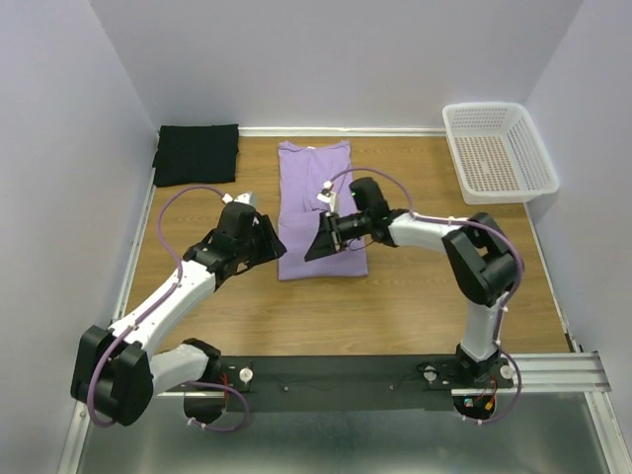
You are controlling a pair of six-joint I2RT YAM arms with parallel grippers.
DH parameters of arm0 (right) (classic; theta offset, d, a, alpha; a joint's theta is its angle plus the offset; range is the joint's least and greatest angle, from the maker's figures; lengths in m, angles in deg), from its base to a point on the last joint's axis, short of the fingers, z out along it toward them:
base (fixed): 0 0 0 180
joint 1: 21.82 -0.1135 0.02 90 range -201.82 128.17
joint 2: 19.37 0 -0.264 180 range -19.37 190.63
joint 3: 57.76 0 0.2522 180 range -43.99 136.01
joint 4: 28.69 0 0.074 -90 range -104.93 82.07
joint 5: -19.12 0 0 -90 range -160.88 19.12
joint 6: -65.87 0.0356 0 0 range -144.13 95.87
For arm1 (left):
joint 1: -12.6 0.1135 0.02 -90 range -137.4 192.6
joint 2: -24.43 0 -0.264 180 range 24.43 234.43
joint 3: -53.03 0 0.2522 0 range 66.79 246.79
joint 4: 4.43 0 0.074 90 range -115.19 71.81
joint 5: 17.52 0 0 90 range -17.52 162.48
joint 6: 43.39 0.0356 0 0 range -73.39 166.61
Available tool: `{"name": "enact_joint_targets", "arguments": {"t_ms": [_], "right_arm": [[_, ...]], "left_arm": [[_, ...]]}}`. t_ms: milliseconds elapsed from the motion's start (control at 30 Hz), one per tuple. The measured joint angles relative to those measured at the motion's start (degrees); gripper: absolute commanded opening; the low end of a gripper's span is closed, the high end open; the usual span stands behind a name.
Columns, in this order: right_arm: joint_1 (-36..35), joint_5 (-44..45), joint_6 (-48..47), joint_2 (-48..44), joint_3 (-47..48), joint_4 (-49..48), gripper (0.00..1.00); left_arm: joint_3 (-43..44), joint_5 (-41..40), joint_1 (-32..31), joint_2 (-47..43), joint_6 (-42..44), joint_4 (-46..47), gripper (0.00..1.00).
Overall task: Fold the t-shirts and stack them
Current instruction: Fold the tshirt
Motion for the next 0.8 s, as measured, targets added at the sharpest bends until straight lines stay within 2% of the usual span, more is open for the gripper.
{"name": "enact_joint_targets", "arguments": {"t_ms": [133,333,667,800], "right_arm": [[-4.48,-0.92,3.89,8.09,2.12,-7.43,0.37],[-4.57,-3.32,7.5,18.12,1.73,-11.67,0.35],[-4.09,-0.9,6.69,14.27,1.33,-9.75,0.34],[1.03,-0.5,5.97,9.42,1.9,-9.2,0.34]], "left_arm": [[-0.22,-3.78,0.02,-3.69,-0.74,-2.25,0.6],[-1.99,-6.99,0.11,-7.15,-1.62,-3.02,0.6],[-3.08,-7.48,0.11,-7.23,-1.36,-1.97,0.6],[-1.42,-6.54,0.13,-2.4,-0.66,1.49,0.56]]}}
